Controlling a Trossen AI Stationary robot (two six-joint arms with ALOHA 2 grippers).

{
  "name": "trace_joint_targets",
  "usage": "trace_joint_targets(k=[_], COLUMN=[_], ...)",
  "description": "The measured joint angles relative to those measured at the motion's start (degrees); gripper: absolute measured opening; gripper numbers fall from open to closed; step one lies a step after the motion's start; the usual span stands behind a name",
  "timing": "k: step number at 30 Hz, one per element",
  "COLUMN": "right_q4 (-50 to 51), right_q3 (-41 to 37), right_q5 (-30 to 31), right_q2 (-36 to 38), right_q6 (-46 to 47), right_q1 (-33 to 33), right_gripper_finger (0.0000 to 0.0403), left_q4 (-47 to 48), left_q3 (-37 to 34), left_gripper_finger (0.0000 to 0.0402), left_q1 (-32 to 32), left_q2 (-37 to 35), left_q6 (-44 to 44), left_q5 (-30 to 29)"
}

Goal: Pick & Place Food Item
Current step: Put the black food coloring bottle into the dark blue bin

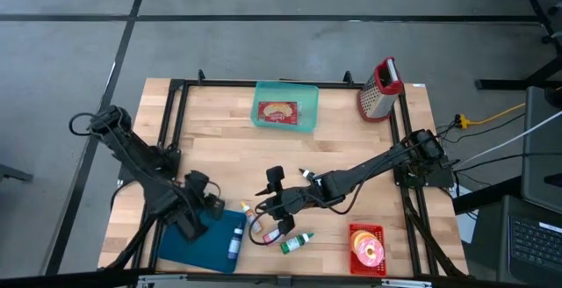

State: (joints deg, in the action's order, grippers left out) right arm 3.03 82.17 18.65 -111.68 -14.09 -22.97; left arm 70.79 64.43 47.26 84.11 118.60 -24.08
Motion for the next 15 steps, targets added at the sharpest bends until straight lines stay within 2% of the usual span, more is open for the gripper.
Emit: trace_joint_targets(k=[3, 8, 11, 13, 15], right_q4=[0.0, -0.02, -0.57, -1.6, -1.96], right_q3=[0.0, 0.0, 0.0, 0.0, 0.0], right_q5=[-0.06, -0.08, 0.52, 4.83, 11.57], right_q2=[0.0, 0.0, 0.0, 0.0, 0.0], right_q6=[0.1, -0.01, -1.14, -2.87, -4.9], right_q1=[0.01, 0.01, 0.01, -0.01, 0.01], right_gripper_finger=[0.0185, 0.0185, 0.0185, 0.0185, 0.0185], left_q4=[3.52, 4.15, 3.4, 2.31, 1.32], left_q3=[-0.31, -0.31, -0.31, -0.31, -0.31], left_gripper_finger=[0.0203, 0.0197, 0.0192, 0.0188, 0.0184], left_q1=[-2.35, -6.55, -9.27, -10.33, -10.69], left_q2=[0.73, 0.62, 0.61, 0.61, 0.62], left_q6=[-4.13, -7.82, -12.71, -15.11, -16.72], left_q5=[1.98, -4.95, -6.24, -8.94, -14.24])
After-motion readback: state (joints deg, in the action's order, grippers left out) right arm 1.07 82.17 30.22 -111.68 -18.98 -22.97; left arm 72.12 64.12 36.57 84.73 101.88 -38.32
